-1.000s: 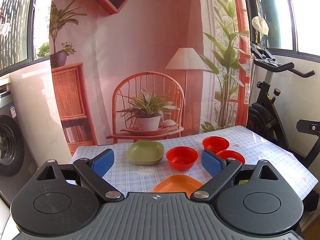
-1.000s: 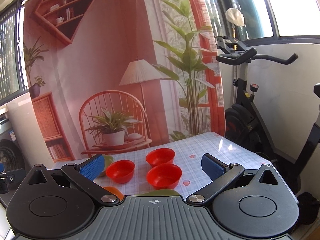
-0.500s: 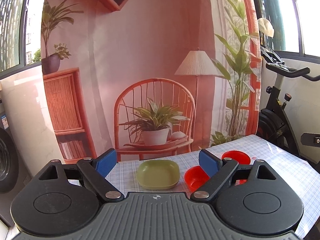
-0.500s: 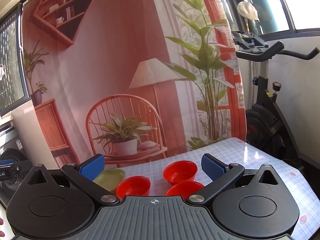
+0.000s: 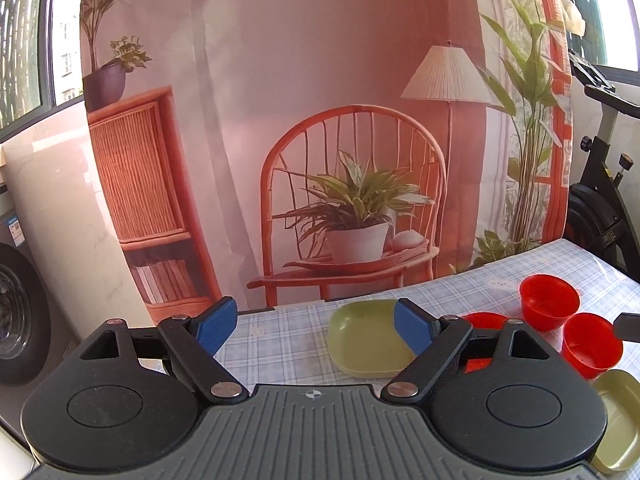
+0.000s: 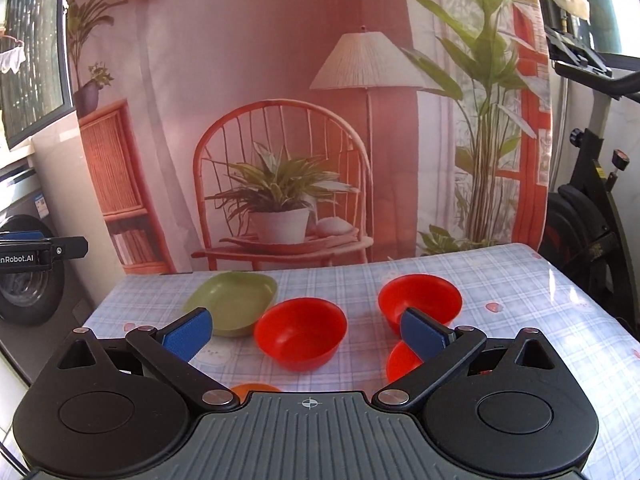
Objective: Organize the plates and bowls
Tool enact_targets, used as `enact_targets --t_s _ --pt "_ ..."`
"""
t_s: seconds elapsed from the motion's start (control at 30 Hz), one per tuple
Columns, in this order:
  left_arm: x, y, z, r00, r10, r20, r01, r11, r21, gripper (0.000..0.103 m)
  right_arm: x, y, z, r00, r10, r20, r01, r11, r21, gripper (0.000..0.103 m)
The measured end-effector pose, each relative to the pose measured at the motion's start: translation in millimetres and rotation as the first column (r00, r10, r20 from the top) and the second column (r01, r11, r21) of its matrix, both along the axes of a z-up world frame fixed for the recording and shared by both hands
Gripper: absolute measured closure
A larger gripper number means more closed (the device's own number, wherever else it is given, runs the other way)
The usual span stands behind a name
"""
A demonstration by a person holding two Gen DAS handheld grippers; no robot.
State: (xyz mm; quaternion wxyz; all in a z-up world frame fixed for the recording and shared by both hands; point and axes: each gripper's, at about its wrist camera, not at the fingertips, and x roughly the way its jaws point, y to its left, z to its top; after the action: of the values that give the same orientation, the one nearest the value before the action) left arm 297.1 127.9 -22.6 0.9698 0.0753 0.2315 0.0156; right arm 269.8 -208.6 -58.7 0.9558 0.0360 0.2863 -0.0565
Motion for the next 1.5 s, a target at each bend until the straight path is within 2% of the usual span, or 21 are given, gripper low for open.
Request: enact_targets --t_s 0.07,0.17,0.23,0.3,0.43,0.5,0.63,0.77,0.87,0.97,1.07,1.13,1.2,1.23,1.37,1.5 --pt "16 7 -10 1.000 0.008 0.003 -0.008 1.000 0.019 0.019 20 4 -2 1.000 0.012 -0.007 -0.012 1.000 -0.003 0.008" --pt "44 19 -31 0.999 0.020 -0.025 -0.020 1.000 0.007 0.022 52 7 -7 0.999 0.030 -0.026 -0.030 1.000 0.003 0.011" --pt "64 27 -43 0.998 0.032 -0.059 -0.033 0.999 -0.004 0.030 72 9 -11 0.998 0.047 -0.040 -0.047 0.999 0.005 0.016" --pt "87 37 -58 0.992 0.051 -0.112 -0.056 0.998 -0.041 0.035 98 11 -17 0.996 0.064 -0.062 -0.063 0.998 0.013 0.019" --pt "118 54 -85 0.985 0.061 -0.159 -0.082 0.987 -0.135 0.036 153 11 -28 0.991 0.080 -0.108 -0.077 0.997 0.031 0.028" --pt "131 56 -99 0.981 0.052 -0.187 -0.083 0.984 -0.158 0.036 181 11 -37 0.987 0.071 -0.141 -0.064 0.996 0.058 0.036" --pt "155 55 -124 0.972 0.037 -0.234 -0.079 0.981 -0.176 0.038 240 12 -69 0.966 0.059 -0.250 -0.024 0.989 0.143 0.041" --pt "163 55 -139 0.966 0.017 -0.259 -0.073 0.975 -0.208 0.040 274 13 -103 0.942 0.021 -0.335 0.035 0.986 0.162 0.047" --pt "165 53 -148 0.958 0.014 -0.288 -0.080 0.973 -0.217 0.044 285 9 -124 0.922 -0.008 -0.387 0.091 0.976 0.196 0.054" --pt "165 54 -155 0.953 -0.006 -0.302 -0.072 0.967 -0.243 0.051 291 6 -138 0.909 -0.013 -0.418 0.121 0.965 0.233 0.060" --pt "164 56 -159 0.952 -0.032 -0.304 -0.058 0.958 -0.281 0.066 295 10 -142 0.905 -0.007 -0.425 0.111 0.969 0.221 0.065" --pt "163 55 -159 0.954 -0.055 -0.296 -0.037 0.954 -0.297 0.080 298 12 -144 0.898 -0.009 -0.440 0.116 0.969 0.217 0.074" --pt "160 50 -158 0.954 -0.074 -0.290 -0.014 0.956 -0.292 0.088 298 13 -145 0.894 -0.016 -0.447 0.126 0.968 0.217 0.090" --pt "159 48 -157 0.954 -0.078 -0.290 -0.008 0.959 -0.283 0.092 298 14 -145 0.893 -0.017 -0.451 0.129 0.967 0.220 0.094" --pt "155 45 -158 0.953 -0.079 -0.292 -0.003 0.963 -0.268 0.094 293 19 -141 0.902 -0.012 -0.432 0.116 0.970 0.215 0.097" --pt "151 56 -157 0.950 -0.076 -0.302 -0.028 0.945 -0.326 0.095 287 22 -135 0.905 -0.003 -0.425 0.109 0.968 0.226 0.098"
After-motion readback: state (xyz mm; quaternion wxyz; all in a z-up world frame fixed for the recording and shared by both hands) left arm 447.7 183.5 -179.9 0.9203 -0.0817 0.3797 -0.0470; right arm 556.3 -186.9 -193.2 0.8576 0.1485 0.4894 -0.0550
